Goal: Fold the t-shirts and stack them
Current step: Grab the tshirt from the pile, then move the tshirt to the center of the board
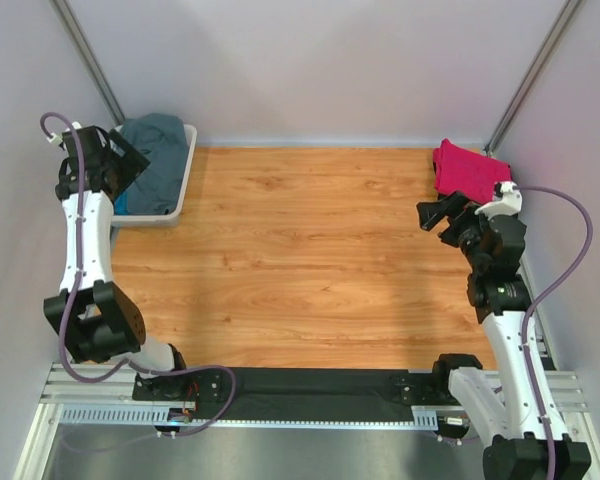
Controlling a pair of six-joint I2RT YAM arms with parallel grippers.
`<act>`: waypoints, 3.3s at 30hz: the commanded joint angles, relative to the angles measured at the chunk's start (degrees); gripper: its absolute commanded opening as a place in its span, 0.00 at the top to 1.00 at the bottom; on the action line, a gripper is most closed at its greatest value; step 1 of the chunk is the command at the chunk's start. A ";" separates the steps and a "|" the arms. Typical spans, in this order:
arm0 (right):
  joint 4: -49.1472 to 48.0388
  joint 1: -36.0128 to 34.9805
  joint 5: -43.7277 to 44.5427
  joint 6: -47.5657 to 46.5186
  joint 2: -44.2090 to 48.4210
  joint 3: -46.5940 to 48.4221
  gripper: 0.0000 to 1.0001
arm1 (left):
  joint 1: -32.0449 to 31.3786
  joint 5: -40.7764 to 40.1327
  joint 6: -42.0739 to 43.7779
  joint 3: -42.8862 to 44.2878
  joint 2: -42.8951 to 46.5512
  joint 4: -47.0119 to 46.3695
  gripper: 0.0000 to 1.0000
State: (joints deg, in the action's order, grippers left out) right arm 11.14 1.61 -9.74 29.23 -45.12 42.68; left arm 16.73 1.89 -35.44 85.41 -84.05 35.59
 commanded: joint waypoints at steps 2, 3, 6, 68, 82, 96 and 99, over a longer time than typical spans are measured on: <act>-2.87 -0.20 2.18 -0.67 1.62 -1.28 0.00 | 0.58 -4.06 -1.30 4.50 -6.81 -5.36 0.07; -3.48 -0.20 2.27 -0.06 1.70 -2.06 0.00 | 0.76 -6.70 -1.38 6.42 -8.39 -5.36 0.07; -5.59 -0.20 3.05 0.82 1.88 -4.17 0.00 | 1.02 -8.66 -2.09 9.50 -14.28 -6.58 0.07; 20.40 -0.82 24.93 4.52 1.52 10.40 0.00 | -32.00 -1.79 28.49 48.46 -13.08 4.31 1.00; 31.41 -0.73 26.88 2.23 3.11 9.02 0.00 | -54.96 -10.24 12.08 -1.45 2.67 -7.20 1.00; 24.47 -0.82 12.81 2.14 0.30 2.59 0.00 | -56.20 -27.60 8.80 -14.51 2.04 4.10 1.00; 22.97 -0.82 11.67 1.88 -0.75 2.41 0.00 | -53.23 -37.30 11.52 -10.18 5.90 10.98 1.00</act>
State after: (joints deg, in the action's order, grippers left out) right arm 38.28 0.91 4.45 32.29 -45.08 45.25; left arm -39.22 -20.62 -25.98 69.47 -84.90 39.07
